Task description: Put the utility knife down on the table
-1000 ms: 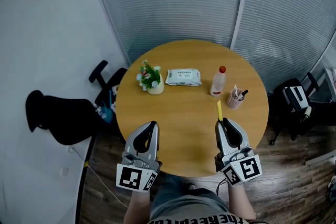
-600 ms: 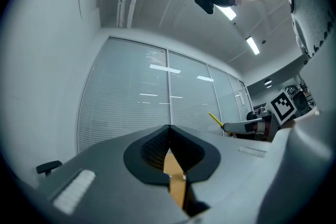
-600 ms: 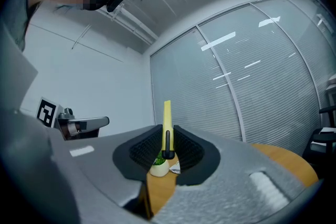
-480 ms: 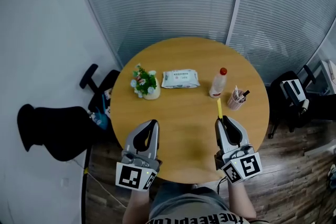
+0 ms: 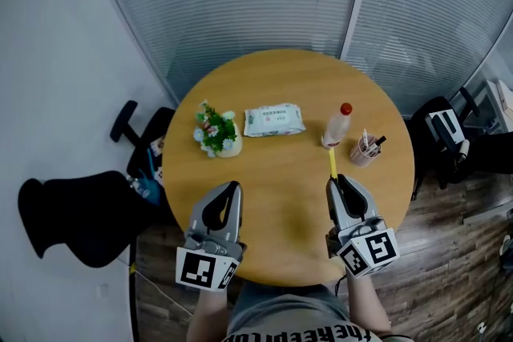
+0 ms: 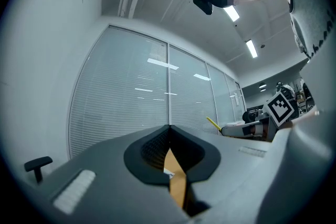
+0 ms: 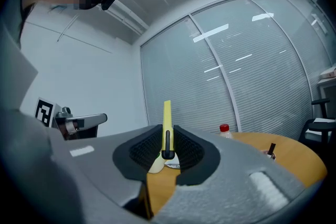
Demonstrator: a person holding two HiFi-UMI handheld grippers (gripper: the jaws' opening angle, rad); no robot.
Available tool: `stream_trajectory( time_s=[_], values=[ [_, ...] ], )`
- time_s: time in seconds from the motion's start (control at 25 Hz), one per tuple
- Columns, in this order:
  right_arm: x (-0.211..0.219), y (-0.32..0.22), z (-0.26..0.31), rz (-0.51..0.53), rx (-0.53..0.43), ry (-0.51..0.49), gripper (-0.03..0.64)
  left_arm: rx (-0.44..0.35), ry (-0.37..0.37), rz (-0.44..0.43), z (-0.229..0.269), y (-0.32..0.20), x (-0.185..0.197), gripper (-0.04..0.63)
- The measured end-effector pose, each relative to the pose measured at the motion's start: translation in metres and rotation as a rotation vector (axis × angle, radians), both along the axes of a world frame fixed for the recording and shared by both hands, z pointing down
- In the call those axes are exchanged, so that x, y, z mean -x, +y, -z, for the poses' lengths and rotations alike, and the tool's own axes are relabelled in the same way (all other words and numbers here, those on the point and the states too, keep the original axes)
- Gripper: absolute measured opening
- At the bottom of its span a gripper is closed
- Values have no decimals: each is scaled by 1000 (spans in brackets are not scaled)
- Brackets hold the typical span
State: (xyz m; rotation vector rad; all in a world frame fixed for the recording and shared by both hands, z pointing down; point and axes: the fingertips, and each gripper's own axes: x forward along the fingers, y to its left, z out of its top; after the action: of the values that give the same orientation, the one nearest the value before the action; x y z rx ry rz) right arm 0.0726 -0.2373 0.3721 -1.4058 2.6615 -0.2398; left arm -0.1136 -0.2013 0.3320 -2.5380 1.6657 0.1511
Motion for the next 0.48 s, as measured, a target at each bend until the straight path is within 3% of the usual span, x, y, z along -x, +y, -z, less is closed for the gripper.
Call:
stream_trajectory(
  time_s=[0.48],
  values=[
    [12, -27, -55, -46, 154, 47, 67, 60, 17, -54, -27, -35, 14, 11]
  ],
)
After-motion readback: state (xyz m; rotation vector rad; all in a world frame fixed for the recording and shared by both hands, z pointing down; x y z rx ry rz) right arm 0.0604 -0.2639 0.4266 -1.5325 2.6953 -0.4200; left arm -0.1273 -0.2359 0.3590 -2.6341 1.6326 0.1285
